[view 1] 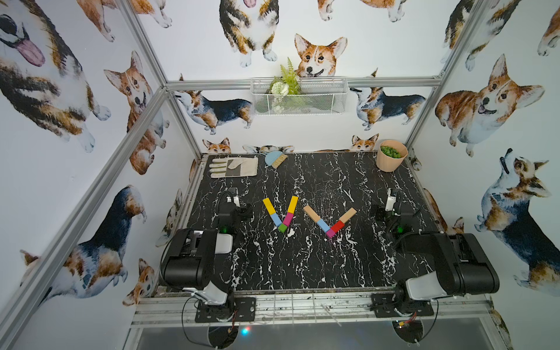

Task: Assemble the letter v with building blocks
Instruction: Reset both arms

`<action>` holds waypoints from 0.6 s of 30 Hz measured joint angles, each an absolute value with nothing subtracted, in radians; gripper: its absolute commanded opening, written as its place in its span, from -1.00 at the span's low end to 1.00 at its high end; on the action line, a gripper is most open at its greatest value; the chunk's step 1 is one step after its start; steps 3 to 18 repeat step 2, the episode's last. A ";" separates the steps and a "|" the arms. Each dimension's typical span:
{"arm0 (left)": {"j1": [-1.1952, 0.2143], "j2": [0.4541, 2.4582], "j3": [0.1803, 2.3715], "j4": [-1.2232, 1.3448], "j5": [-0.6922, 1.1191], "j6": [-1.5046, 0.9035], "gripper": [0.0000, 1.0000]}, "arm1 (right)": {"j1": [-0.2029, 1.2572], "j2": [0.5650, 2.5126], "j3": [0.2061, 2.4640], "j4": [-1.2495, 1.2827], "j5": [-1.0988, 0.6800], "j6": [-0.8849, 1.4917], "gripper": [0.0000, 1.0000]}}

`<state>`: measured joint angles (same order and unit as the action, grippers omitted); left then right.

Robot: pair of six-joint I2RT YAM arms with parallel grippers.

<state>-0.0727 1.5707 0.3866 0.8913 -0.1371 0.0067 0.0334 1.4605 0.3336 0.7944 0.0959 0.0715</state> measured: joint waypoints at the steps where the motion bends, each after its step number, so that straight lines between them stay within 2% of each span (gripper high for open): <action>1: -0.073 1.571 0.387 0.891 -0.137 0.007 1.00 | 0.031 1.460 0.335 0.795 0.086 0.072 0.99; 18: -0.073 1.571 0.387 0.891 -0.137 0.007 1.00 | 0.030 1.460 0.336 0.795 0.081 0.072 0.99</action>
